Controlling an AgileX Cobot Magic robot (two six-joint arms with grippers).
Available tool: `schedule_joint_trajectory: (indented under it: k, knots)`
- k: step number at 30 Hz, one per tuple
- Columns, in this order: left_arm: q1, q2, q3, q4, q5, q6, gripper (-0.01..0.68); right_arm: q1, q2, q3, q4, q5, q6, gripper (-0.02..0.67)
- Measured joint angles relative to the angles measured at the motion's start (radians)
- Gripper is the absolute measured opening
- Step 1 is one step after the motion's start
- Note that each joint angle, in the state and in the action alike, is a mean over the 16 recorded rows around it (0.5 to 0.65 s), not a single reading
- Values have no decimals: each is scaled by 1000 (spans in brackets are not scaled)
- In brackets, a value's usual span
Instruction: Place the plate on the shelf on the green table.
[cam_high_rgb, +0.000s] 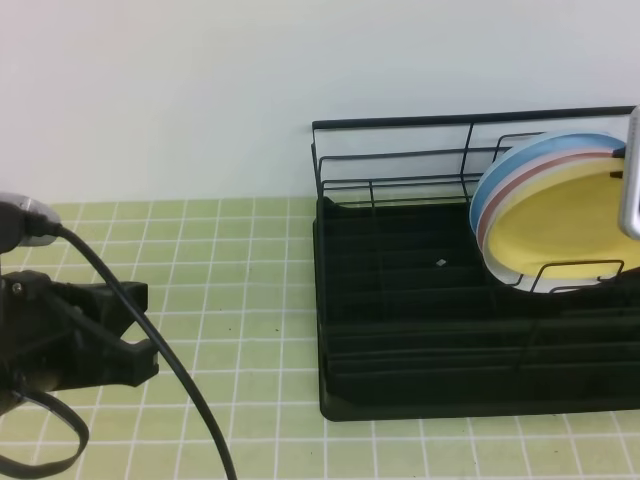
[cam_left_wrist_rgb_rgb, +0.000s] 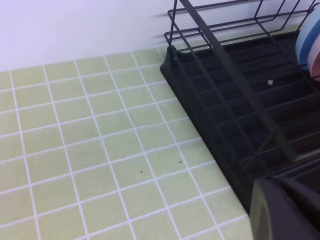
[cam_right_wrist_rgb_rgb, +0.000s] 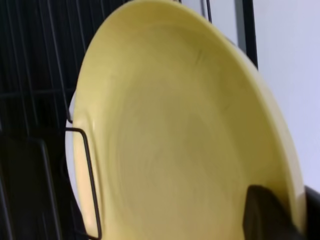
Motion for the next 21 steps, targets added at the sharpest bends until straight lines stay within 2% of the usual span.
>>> schedule_joint_trajectory:
  k: [12,16,21]
  knots:
    - [0,0,0,2,0,0,-2,0,2,0,1,-49,31,250]
    - [0,0,0,4,0,0,-2,0,-3,0,5,-59,93,249]
    - [0,-3,0,6,-4,1,-2,-1,-27,0,46,-64,244,184]
